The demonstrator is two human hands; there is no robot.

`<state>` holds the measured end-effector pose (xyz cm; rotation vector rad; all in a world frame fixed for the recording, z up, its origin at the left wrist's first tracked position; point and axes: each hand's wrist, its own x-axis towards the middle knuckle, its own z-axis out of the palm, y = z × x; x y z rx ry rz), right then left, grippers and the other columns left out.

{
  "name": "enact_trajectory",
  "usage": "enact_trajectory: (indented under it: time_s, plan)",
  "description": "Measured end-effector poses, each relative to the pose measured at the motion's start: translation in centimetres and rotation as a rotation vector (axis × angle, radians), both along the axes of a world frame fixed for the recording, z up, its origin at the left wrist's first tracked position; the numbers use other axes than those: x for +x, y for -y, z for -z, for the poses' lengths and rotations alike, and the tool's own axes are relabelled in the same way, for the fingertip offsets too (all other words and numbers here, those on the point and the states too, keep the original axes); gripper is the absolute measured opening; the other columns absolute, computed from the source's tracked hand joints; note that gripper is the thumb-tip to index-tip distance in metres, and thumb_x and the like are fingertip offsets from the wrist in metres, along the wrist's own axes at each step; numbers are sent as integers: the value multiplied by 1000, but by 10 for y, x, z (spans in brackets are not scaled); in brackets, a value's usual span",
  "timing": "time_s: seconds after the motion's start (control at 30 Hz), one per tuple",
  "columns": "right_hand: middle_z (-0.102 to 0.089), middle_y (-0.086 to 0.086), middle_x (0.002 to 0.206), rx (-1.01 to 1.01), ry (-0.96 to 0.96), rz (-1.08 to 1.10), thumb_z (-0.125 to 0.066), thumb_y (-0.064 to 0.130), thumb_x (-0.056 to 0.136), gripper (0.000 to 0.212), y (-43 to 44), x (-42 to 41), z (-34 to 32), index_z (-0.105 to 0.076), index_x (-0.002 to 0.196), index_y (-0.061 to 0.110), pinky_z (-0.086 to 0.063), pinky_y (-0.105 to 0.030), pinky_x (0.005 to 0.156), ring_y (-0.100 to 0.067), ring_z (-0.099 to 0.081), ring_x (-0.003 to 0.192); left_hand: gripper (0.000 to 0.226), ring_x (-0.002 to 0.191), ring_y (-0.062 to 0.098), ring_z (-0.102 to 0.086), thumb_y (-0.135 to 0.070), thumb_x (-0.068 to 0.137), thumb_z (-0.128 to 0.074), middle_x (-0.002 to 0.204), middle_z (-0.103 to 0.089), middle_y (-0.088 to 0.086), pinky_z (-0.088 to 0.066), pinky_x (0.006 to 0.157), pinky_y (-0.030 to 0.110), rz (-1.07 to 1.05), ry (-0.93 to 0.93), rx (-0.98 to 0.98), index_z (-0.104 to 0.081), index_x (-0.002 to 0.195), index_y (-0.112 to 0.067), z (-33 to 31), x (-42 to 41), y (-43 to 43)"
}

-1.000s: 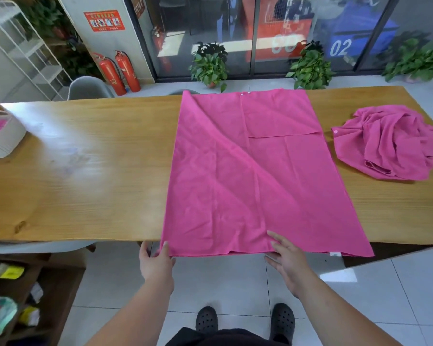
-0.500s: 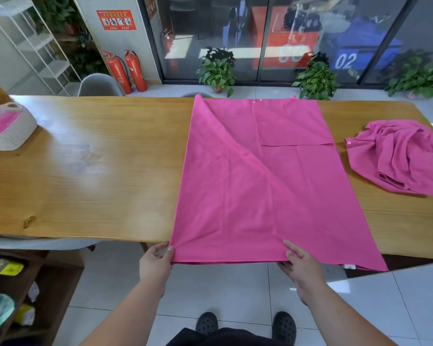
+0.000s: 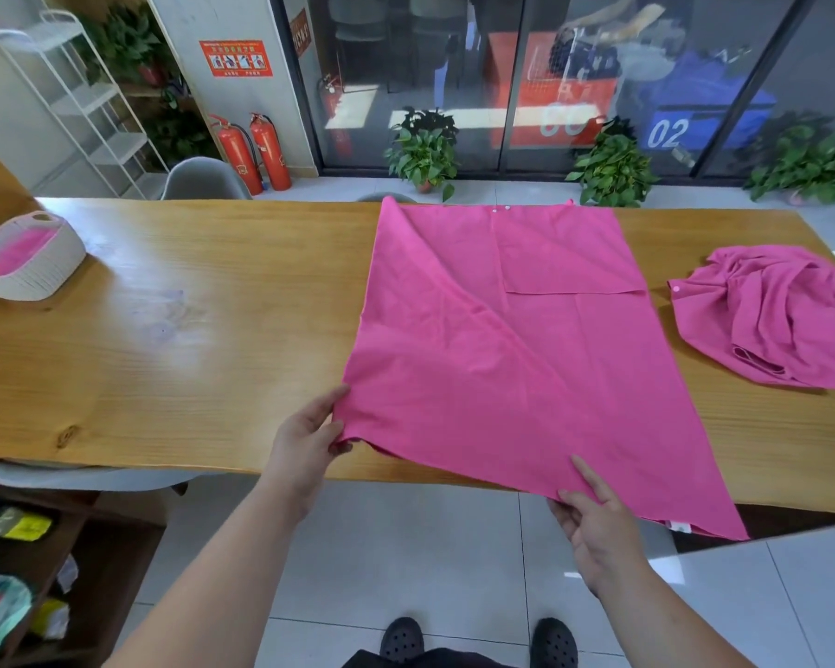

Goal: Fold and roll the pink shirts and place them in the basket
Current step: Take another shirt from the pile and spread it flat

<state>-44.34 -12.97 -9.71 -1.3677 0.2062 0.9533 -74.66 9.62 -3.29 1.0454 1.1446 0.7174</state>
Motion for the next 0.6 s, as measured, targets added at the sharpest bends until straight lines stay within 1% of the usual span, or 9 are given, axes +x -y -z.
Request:
enact_trajectory:
  time_s: [0.07,0.1,0.2,0.27,0.33,0.37,0.47,0.53,0.6]
  plan:
    - [-70,-17,131,-56,40,-43,-59,-19,94,62,3,-3,4,-68,140,21,-66,-29,76,-29,-73,104,43,98,23,-75,-1,103,-61,121,-76,-7,-60,93,42,27,-292,25,-74,125,-36,23,-17,7]
    - [-69,-17,132,-91,64,-77,-59,-19,94,62,5,-5,6,-68,139,22,-66,-28,74,-28,-74,103,38,105,23,-74,-5,101,-65,120,-76,-4,-58,95,39,68,-417,26,-74,123,-34,33,-24,13]
    - [-64,-16,138,-148,125,-149,-59,-17,97,59,8,-11,9,-67,140,23,-65,-26,72,-25,-75,101,32,105,19,-72,-6,96,-72,118,-75,4,-54,88,28,123,-582,17,-76,118,-29,52,-38,23]
    - [-62,-16,140,-169,138,-141,-56,-17,98,60,5,-11,7,-65,143,22,-65,-26,71,-24,-74,101,35,91,18,-73,2,97,-67,122,-74,9,-58,76,25,129,-509,-49,-74,120,-23,49,-33,16]
    - [-64,-17,137,-190,134,-102,-53,-19,97,67,1,-8,3,-62,147,25,-65,-26,69,-24,-74,96,42,71,14,-68,11,98,-60,116,-73,11,-56,61,23,139,-288,-175,-68,135,-7,30,-18,4]
    - [-65,-19,135,-183,123,-71,-51,-20,95,70,-1,-6,2,-60,149,25,-65,-26,68,-23,-73,92,45,67,12,-64,12,99,-57,112,-73,8,-54,59,23,149,-143,-215,-65,140,-6,14,-10,-1]
    - [-66,-20,132,-91,82,47,-49,-21,92,74,-7,-1,-5,-59,149,25,-66,-30,70,-25,-68,88,48,82,10,-65,6,102,-55,125,-74,-1,-57,68,24,189,257,-159,-65,143,-17,-38,1,-17]
    - [-63,-17,137,-24,42,114,-48,-20,92,72,-11,0,-7,-63,145,26,-64,-35,78,-27,-68,98,49,85,11,-64,1,103,-59,132,-72,-4,-56,73,26,210,252,-76,-65,144,-24,-48,-2,-23]
    - [-63,-16,139,-39,28,128,-47,-20,92,71,-12,-5,-6,-64,145,25,-64,-35,79,-27,-68,100,49,75,15,-65,-7,102,-67,120,-77,3,-55,71,33,265,-94,27,-64,145,-30,-36,-14,-18]
